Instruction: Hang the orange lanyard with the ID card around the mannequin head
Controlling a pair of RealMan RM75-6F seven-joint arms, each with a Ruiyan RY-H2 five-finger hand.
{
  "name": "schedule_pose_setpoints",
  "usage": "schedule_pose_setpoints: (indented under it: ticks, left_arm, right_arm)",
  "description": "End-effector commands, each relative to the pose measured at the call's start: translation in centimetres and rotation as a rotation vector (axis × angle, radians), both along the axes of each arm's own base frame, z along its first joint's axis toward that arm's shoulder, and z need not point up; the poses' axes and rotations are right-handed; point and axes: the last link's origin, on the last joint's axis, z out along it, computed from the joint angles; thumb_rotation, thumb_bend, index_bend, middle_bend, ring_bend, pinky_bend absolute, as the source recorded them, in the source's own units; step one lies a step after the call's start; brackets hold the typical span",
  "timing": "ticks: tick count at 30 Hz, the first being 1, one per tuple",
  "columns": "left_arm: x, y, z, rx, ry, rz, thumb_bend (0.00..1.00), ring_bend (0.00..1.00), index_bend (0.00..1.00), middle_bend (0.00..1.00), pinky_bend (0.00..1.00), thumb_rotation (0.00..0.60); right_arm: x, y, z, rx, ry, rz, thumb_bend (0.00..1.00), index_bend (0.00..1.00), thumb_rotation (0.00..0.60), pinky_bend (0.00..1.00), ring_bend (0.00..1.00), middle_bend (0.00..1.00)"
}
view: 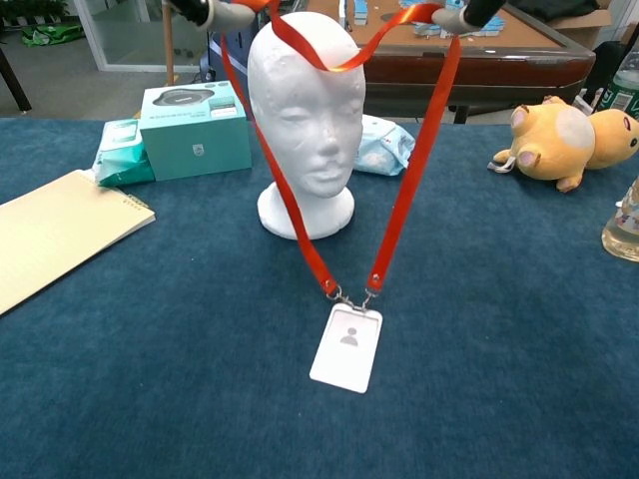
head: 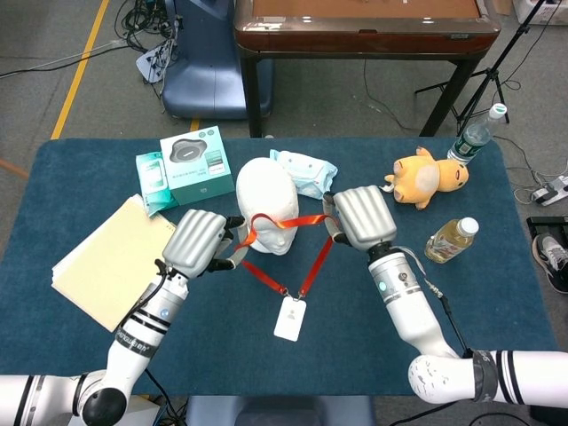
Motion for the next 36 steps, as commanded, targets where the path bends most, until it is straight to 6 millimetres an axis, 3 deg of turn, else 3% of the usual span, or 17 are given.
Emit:
schedule_pose_setpoints:
  ticks: [1, 18, 36]
  left_arm:
    - [1.0, 0.8, 0.2, 0.021, 0.003, 0.005, 0.36, 1.0, 0.62, 1.0, 1.0, 0.6]
    - [1.1, 5.8, 1.3, 0.111, 0.045, 0.109, 0.36, 1.0, 0.62, 1.0, 1.0, 0.6]
    - [1.2, 10.7, 0.4, 0.148, 0.108, 0.184, 0.36, 1.0, 0.62, 1.0, 1.0, 0.6]
  right_arm:
    - [0.0, -0.4, 0.7, -0.013, -0.016, -0.012, 0.45, 0.53, 0.6, 0.82, 0.81, 0.94]
    - [1.5, -3.2, 1.4, -0.071, -0.036, -0.073, 0.45, 0.53, 0.6, 0.82, 0.81, 0.94]
    - [3.0, -7.0, -0.3, -0.124, -0.024, -0.174, 0.45, 0.53, 0.6, 0.82, 0.81, 0.94]
